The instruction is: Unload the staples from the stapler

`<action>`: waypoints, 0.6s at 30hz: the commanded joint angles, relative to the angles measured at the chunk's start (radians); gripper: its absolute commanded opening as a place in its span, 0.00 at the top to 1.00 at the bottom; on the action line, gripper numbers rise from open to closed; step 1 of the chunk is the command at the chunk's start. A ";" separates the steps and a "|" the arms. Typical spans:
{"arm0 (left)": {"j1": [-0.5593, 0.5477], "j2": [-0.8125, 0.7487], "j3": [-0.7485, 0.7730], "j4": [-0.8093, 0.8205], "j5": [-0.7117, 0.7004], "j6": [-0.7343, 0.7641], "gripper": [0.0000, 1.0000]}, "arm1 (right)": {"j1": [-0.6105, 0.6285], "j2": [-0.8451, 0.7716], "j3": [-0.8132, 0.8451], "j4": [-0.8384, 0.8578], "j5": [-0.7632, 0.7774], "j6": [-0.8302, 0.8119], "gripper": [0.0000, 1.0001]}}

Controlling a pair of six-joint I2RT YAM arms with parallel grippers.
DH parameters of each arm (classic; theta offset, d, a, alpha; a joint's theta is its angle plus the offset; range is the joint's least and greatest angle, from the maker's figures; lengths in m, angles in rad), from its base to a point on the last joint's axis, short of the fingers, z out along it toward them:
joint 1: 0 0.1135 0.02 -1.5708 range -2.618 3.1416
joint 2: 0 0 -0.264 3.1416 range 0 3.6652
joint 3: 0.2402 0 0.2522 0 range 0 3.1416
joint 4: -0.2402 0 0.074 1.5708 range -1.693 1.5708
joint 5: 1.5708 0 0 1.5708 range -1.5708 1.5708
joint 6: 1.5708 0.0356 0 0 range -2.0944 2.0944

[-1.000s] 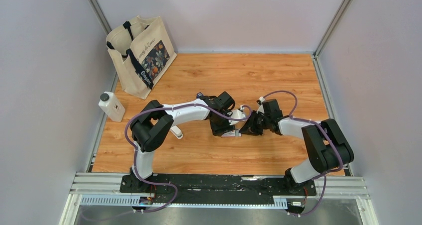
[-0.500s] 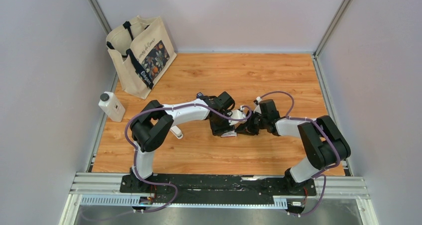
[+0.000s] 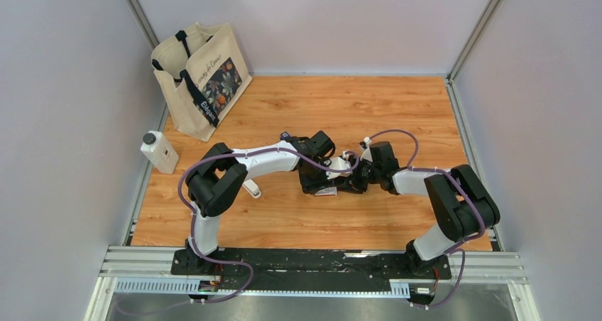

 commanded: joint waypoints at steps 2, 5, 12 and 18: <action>-0.010 0.005 0.027 -0.013 -0.007 0.019 0.43 | -0.003 -0.017 -0.033 -0.012 -0.009 -0.015 0.52; -0.009 0.002 0.033 -0.027 -0.004 0.016 0.43 | -0.009 -0.029 -0.031 -0.036 0.000 -0.028 0.52; 0.078 -0.059 0.117 -0.123 0.062 -0.044 0.42 | -0.057 -0.083 0.010 -0.196 0.075 -0.087 0.31; 0.137 -0.202 0.177 -0.217 0.111 -0.084 0.33 | -0.075 -0.123 0.086 -0.317 0.133 -0.114 0.11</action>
